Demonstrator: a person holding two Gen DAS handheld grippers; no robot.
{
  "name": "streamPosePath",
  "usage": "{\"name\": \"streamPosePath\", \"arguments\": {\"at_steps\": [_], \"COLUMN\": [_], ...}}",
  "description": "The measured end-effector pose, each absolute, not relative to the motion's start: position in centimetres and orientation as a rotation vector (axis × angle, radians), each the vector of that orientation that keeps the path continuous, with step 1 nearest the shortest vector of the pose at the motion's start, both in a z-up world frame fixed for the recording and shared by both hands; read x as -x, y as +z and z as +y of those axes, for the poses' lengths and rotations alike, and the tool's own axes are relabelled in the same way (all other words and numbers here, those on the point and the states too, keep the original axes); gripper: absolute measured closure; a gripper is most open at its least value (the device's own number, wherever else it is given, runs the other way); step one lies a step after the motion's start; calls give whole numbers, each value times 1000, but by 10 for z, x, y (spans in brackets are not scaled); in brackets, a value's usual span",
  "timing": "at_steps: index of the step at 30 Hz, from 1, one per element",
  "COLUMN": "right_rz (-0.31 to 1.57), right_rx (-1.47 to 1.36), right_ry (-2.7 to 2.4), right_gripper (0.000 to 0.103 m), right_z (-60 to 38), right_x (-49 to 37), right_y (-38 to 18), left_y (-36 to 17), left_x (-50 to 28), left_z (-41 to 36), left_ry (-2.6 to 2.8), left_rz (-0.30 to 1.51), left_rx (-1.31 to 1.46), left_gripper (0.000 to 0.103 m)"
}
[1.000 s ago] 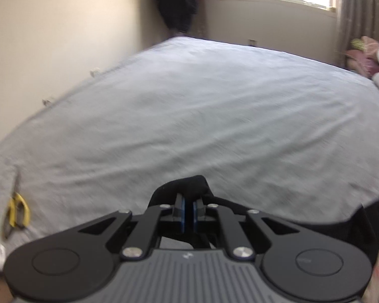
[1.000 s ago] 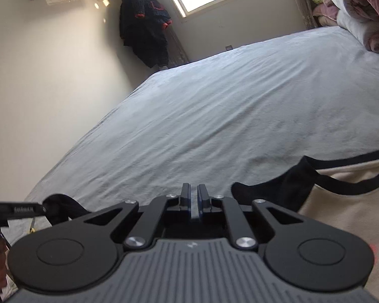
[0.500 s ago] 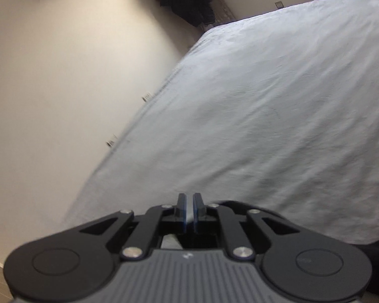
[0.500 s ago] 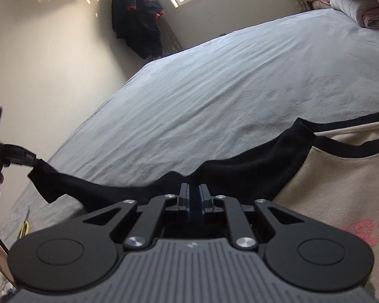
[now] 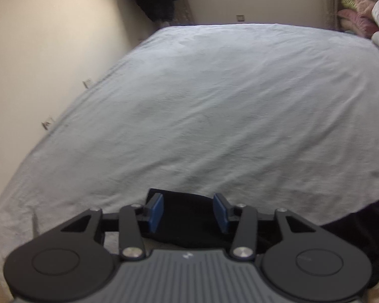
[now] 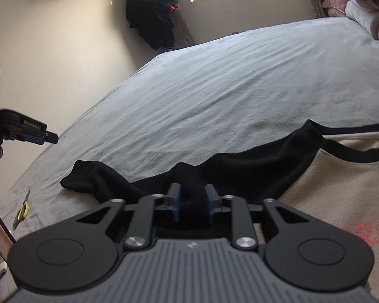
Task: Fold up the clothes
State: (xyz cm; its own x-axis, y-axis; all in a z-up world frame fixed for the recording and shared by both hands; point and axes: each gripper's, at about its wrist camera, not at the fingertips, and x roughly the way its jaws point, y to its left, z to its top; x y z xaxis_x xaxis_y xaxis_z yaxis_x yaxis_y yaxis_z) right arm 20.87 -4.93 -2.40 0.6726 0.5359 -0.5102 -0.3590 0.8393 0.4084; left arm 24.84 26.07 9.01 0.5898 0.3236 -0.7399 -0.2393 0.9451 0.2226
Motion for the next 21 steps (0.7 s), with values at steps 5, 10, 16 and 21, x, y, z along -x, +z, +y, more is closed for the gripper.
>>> {"name": "streamPosePath", "arguments": {"at_steps": [5,10,16,21], "right_rz": [656,658,671,682], "right_rx": [-268,-236,-177,-101], "right_ry": [536,552,580,606], "right_gripper": [65,64,64,64], "right_z": [-32,-8,22,42], "right_x": [-204,-197,-190,-185], "right_y": [-14,-8,-10,-16], "left_y": [131,162,150,82], "left_x": [-222,-193,-171,-173], "left_z": [295,343,423,475], "left_ry": [236,201,201,154], "left_rz": [883,870,888,962], "left_rx": [39,109,230,399], "left_gripper": [45,37,35,37]}}
